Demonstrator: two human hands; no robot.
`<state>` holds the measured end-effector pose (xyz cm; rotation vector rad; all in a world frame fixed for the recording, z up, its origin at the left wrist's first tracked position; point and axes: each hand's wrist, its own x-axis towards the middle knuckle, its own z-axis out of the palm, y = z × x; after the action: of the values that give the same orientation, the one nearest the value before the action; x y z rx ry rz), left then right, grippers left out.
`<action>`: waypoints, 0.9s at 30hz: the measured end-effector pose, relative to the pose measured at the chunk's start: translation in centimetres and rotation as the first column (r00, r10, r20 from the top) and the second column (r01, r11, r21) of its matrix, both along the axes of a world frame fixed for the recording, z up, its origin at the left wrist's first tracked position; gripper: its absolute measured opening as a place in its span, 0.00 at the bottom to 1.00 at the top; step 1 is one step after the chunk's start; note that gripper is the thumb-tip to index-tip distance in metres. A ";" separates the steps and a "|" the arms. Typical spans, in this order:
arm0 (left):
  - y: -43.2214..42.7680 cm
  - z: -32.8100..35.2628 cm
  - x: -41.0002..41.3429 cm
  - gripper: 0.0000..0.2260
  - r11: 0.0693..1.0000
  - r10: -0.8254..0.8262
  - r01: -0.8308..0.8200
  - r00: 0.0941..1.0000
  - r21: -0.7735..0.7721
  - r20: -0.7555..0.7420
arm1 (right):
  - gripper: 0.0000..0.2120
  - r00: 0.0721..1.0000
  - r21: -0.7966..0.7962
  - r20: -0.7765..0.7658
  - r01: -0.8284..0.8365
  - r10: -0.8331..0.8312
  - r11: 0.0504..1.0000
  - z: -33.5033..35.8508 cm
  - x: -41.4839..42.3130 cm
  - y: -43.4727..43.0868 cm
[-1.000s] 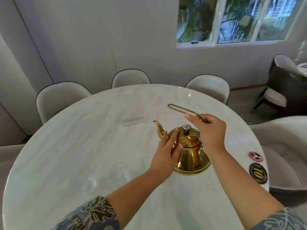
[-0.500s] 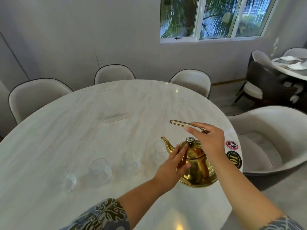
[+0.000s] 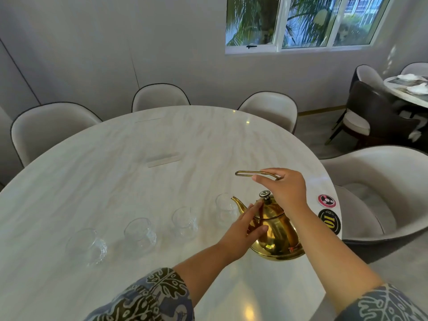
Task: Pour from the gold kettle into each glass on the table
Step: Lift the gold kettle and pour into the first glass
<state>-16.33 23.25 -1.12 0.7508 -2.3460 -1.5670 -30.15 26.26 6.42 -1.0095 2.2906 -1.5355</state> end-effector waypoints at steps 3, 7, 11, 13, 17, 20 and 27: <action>-0.1 -0.3 -0.1 0.27 1.000 0.014 -0.013 1.000 0.028 -0.024 | 0.16 1.000 0.037 -0.021 -0.010 0.011 0.999 0.0 0.0 -0.5; 0.0 -0.5 -0.2 0.27 0.997 0.033 -0.029 0.998 0.075 -0.052 | 0.17 0.998 0.094 -0.058 -0.009 0.015 0.996 0.2 0.1 -1.2; 0.0 -0.3 -0.3 0.25 0.992 0.028 -0.019 0.997 0.126 -0.067 | 0.18 0.996 0.148 -0.083 -0.010 0.023 0.989 0.7 0.4 -1.6; -0.1 -0.2 -0.4 0.26 0.990 0.024 -0.014 0.998 0.143 -0.066 | 0.19 0.996 0.169 -0.090 -0.009 0.025 0.986 0.9 0.4 -1.8; -0.1 -0.1 -0.6 0.26 0.983 0.028 -0.012 0.996 0.183 -0.086 | 0.20 0.995 0.199 -0.090 -0.011 0.029 0.980 1.4 0.4 -2.3; -0.1 0.0 -0.6 0.26 0.979 0.038 -0.016 0.994 0.204 -0.104 | 0.19 0.994 0.218 -0.103 -0.017 0.040 0.976 1.7 0.5 -2.5; 0.1 0.6 -0.6 0.25 0.973 0.038 -0.010 0.993 0.229 -0.116 | 0.17 0.991 0.254 -0.115 -0.038 0.069 0.966 2.1 0.5 -2.8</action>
<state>-16.92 23.35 -0.55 0.7065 -2.0892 -1.8384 -29.60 23.43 8.51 -1.1117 2.4411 -1.1534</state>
